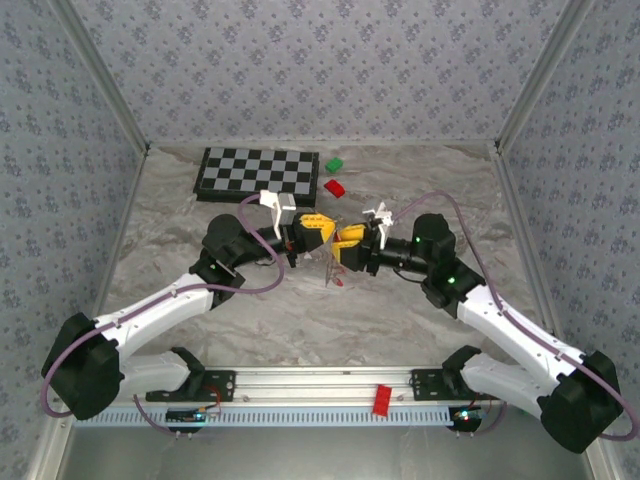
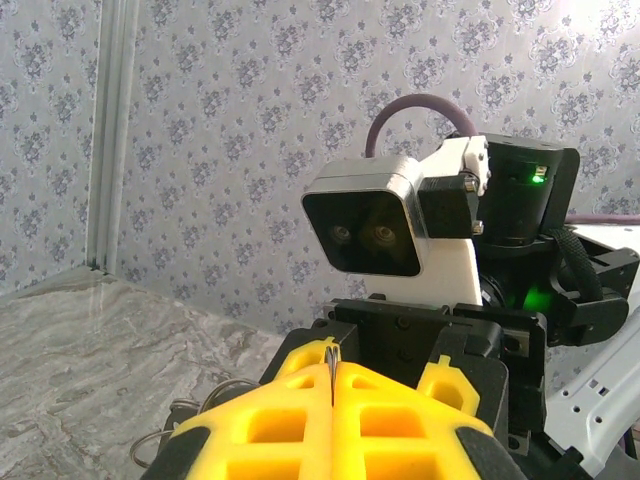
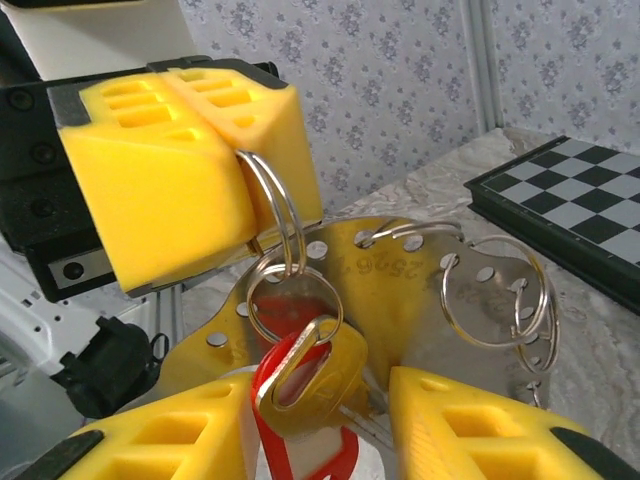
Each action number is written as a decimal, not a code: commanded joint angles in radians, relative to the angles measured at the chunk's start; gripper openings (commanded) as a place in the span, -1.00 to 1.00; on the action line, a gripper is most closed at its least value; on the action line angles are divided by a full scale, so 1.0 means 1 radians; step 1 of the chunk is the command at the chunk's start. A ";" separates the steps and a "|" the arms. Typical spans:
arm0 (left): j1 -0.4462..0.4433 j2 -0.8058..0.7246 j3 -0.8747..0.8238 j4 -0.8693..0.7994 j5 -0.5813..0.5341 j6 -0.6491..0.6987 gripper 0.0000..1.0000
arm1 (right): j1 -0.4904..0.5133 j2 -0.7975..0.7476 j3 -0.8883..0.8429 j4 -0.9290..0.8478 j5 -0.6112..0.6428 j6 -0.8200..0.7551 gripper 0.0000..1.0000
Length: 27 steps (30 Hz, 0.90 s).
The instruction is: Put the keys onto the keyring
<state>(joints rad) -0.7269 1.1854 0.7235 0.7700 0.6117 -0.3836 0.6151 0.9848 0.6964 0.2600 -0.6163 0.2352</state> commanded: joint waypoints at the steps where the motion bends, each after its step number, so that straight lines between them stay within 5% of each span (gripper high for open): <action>1: -0.006 -0.027 0.028 0.046 0.001 0.004 -1.00 | 0.020 -0.021 0.003 -0.017 0.077 -0.060 -0.23; 27: -0.005 -0.030 0.026 0.038 -0.009 0.005 -1.00 | 0.039 -0.107 -0.038 -0.011 0.167 -0.109 -1.00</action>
<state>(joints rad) -0.7269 1.1854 0.7235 0.7597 0.6079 -0.3836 0.6472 0.8951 0.6548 0.2428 -0.4587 0.1448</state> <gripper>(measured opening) 0.045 0.044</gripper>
